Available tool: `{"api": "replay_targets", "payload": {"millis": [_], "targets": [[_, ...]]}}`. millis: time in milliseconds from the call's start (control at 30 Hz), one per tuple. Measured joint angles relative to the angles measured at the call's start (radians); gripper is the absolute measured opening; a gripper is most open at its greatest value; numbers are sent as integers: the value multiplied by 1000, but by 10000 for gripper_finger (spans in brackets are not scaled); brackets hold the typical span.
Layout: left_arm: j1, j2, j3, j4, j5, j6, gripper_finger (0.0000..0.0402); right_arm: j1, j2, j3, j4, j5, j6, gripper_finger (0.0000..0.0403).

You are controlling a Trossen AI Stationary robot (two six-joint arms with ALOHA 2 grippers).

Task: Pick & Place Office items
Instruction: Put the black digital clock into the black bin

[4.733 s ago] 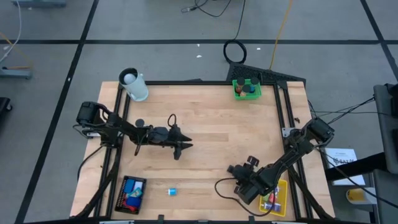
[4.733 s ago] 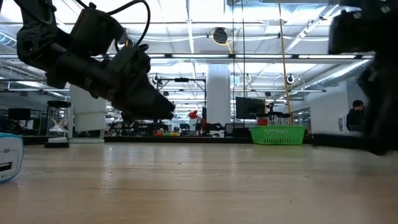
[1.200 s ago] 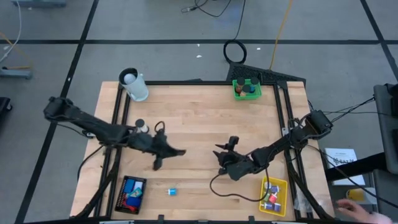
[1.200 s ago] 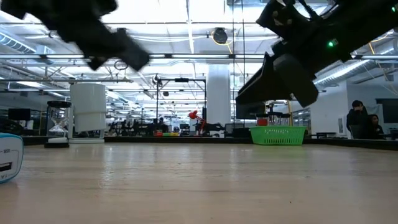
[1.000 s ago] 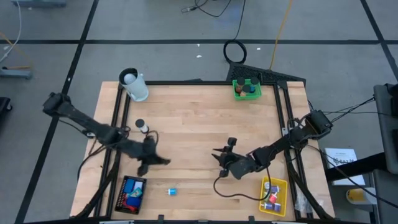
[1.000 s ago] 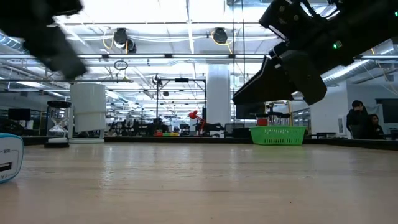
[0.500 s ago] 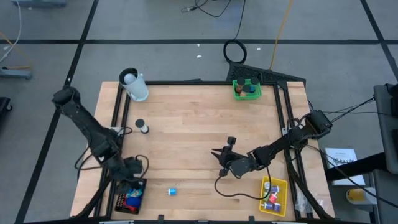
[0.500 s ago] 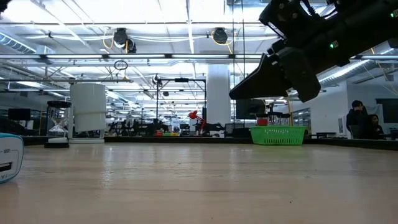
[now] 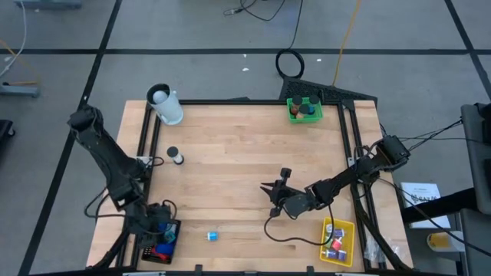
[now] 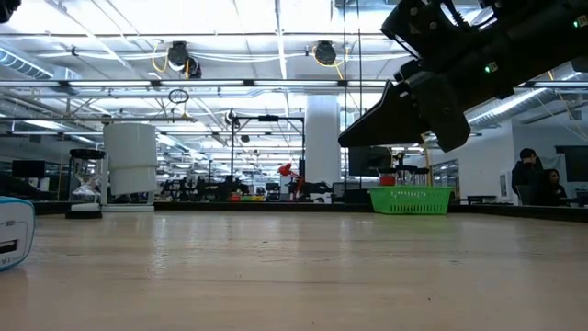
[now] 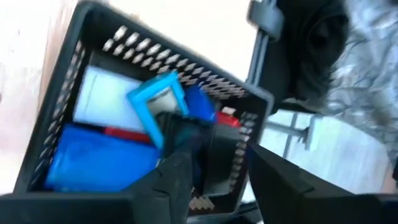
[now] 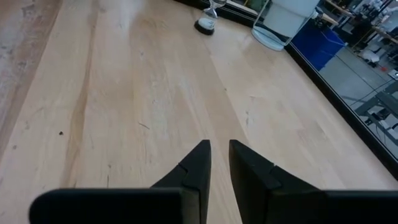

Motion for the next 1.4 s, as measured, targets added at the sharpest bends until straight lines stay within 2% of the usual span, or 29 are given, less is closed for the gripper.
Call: {"api": "replay_targets", "payload": {"millis": [167, 367, 567, 767, 867, 967, 1233, 1400], "targets": [[3, -32, 0, 32, -35, 22, 187, 0, 0, 0, 0, 0, 0, 50], [48, -107, 0, 30, -100, 228, 202, 0, 0, 0, 0, 0, 0, 50], [148, -156, 0, 20, -229, 544, 180, -11, 0, 0, 0, 0, 1, 50], [263, -149, 0, 57, -504, 918, 142, -26, 0, 0, 0, 0, 44, 50], [334, -125, 0, 172, -574, 1064, 122, -29, 0, 0, 0, 0, 45, 50], [401, -79, 0, 337, -545, 1201, 101, -29, 0, 0, 0, 0, 45, 50], [502, 149, -2, 707, -349, 1461, 38, -28, 0, 0, 0, 0, 45, 50], [516, 324, -60, 1088, -185, 1586, 5, -28, 1, -2, 1, 0, 46, 50]]}}
